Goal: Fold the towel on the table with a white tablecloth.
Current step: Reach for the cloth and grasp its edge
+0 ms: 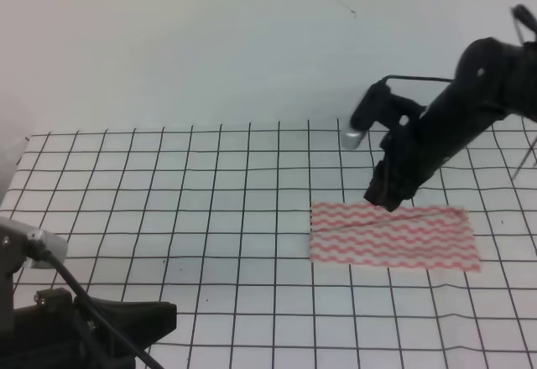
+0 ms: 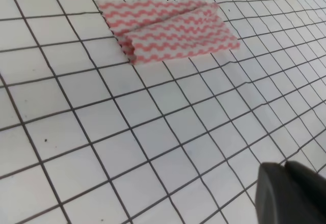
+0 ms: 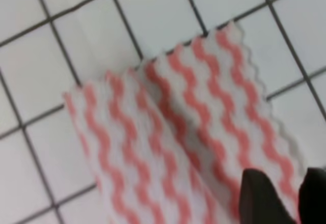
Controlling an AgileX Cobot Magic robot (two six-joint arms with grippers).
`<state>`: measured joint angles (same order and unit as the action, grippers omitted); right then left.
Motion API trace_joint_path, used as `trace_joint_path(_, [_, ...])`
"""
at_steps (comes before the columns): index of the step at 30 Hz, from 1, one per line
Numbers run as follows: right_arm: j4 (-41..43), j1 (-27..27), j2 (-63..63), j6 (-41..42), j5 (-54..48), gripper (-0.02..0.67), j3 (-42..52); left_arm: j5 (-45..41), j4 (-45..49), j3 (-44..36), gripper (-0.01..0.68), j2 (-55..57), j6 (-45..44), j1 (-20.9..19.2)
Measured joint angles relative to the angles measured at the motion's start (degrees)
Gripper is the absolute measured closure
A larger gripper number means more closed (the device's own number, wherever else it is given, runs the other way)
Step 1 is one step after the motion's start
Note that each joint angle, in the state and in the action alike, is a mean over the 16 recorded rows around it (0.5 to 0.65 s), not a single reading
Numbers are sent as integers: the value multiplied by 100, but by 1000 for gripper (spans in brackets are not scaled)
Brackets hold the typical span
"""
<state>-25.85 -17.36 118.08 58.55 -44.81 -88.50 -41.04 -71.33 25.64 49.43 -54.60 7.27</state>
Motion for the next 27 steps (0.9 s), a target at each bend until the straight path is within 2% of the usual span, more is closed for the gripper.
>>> trace_joint_path(6, [606, -339, 353, -213, 51, 463, -286, -9, 18, 0, 672, 0, 6, 0])
trace_joint_path(15, [968, -622, 562, 74, -126, 463, -396, -14, 46, 0, 672, 0, -10, 0])
trace_joint_path(27, [638, -720, 455, 613, -417, 463, -397, -3, 141, 0, 672, 0, -37, 0])
